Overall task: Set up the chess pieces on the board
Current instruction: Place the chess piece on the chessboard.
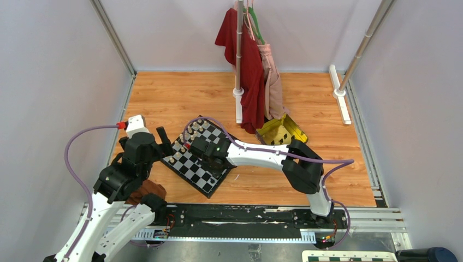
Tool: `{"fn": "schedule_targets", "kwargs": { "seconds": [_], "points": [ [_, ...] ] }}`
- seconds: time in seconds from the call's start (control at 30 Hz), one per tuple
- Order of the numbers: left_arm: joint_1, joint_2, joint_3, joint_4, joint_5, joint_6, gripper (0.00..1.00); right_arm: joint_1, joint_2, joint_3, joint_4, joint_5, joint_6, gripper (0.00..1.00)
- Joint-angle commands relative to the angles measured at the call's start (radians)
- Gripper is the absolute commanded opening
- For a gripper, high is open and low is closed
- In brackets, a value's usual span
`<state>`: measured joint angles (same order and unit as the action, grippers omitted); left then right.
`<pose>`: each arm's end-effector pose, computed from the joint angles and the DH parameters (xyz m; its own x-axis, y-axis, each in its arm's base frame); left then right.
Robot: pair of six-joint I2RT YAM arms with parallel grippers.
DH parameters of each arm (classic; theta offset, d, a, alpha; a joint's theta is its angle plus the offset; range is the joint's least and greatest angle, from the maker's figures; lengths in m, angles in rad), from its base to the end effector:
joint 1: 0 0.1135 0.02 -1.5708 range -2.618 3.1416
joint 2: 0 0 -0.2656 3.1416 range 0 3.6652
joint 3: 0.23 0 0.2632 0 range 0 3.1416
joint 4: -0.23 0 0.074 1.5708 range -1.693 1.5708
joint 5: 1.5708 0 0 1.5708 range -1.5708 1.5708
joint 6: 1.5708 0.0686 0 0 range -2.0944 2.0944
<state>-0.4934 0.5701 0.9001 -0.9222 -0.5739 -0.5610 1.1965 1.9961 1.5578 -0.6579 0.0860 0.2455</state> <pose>0.1309 -0.0281 0.3232 -0.4168 -0.2832 -0.8638 -0.2607 0.9476 -0.1848 0.1708 0.4187 0.1744 -0.5374 -0.7057 -0.4619 -0.8066 0.5900 0.0369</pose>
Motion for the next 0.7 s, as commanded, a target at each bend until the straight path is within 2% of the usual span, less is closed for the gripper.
{"fn": "schedule_targets", "kwargs": {
  "seconds": [0.0,0.5,0.67],
  "points": [
    [0.007,-0.006,-0.016,-0.003,-0.019,-0.010,1.00,-0.010,0.021,0.015,-0.009,-0.014,-0.014,0.00],
    [0.007,-0.010,-0.026,-0.003,-0.016,-0.011,1.00,-0.015,0.038,0.021,-0.008,-0.012,-0.020,0.00],
    [0.007,-0.012,-0.027,-0.003,-0.017,-0.011,1.00,-0.015,0.043,0.013,-0.009,-0.009,-0.023,0.06]
  ]
}}
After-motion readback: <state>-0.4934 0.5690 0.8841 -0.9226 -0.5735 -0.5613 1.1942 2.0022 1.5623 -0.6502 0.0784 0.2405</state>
